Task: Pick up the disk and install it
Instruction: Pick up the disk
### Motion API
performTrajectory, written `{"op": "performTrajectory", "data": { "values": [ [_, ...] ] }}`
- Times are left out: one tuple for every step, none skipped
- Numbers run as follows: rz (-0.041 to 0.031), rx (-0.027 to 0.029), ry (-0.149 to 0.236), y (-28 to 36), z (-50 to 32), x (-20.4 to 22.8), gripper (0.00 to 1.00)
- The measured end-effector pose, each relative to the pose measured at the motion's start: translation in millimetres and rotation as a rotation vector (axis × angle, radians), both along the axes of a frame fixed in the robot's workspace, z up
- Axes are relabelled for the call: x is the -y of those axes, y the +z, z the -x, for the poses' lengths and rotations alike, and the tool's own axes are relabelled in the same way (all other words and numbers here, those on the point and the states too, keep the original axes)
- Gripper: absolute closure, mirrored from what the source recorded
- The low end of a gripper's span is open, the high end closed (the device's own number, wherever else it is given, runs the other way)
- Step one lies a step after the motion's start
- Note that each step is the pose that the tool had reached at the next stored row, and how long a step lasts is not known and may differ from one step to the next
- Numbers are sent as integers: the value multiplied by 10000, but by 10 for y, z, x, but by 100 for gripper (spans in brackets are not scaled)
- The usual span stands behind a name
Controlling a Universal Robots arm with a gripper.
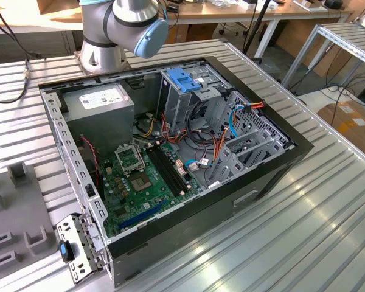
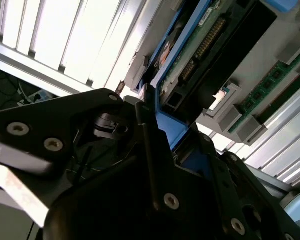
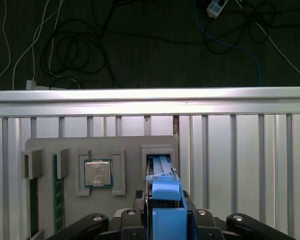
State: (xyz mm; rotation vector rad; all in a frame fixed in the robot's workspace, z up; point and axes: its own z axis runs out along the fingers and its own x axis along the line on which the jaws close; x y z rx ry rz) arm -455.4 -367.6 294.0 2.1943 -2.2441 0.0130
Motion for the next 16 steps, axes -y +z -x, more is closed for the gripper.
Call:
{"op": "performTrajectory", "data": {
  "values": [
    [0, 0, -95, 0, 0, 0, 63],
    [0, -1, -177, 0, 0, 0, 63],
    [0, 0, -187, 0, 0, 0, 63],
    [0, -1, -193, 0, 0, 0, 63],
    [0, 0, -197, 0, 0, 0, 63],
    [0, 0, -202, -1, 0, 0, 63],
    [0, 0, -207, -1, 0, 0, 63],
    [0, 0, -211, -1, 0, 0, 63],
    [0, 0, -215, -1, 0, 0, 63],
    [0, 0, -214, 0, 0, 0, 63],
    [-1, 2, -188, -1, 0, 0, 63],
    [-1, 8, -73, -1, 0, 0, 63],
    [-1, 9, -17, -1, 0, 0, 63],
    [-1, 9, 9, -1, 0, 0, 63],
    [0, 9, 14, -1, 0, 0, 63],
    [0, 9, 15, -1, 0, 0, 63]
  ]
}}
